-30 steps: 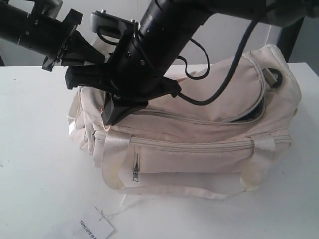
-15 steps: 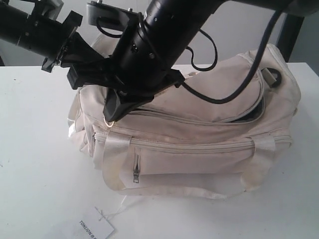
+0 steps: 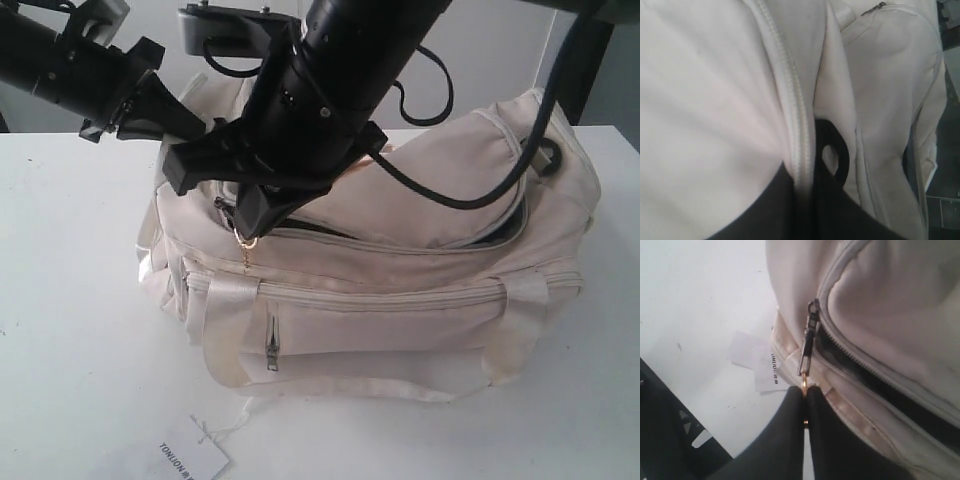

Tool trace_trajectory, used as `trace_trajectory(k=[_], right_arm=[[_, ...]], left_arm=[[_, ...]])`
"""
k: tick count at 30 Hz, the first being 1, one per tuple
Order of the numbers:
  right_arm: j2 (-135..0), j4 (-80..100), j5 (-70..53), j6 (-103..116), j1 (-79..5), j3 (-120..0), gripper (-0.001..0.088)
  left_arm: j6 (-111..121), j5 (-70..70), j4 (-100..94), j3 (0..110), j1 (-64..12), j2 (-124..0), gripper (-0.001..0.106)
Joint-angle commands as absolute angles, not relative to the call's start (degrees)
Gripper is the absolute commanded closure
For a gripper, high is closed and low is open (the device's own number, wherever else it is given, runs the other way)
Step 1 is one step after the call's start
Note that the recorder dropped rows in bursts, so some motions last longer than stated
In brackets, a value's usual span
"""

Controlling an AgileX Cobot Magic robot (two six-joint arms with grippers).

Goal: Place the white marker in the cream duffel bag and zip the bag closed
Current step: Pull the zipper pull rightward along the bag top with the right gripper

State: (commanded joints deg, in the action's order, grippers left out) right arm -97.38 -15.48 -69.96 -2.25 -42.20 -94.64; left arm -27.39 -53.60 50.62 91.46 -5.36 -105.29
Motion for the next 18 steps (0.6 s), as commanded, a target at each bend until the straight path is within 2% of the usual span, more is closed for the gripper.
trace_trajectory(k=[11, 18], right_arm=[[-97.3, -9.2, -70.0, -2.0, -42.2, -94.6, 0.0868], [-97.3, -13.7, -70.0, 0.9, -42.2, -94.5, 0.0868]], left_arm=[[-27.4, -51.8, 44.8, 91.5, -5.4, -105.3, 0.105], [-27.4, -50.9, 43.6, 91.5, -5.4, -105.3, 0.105]])
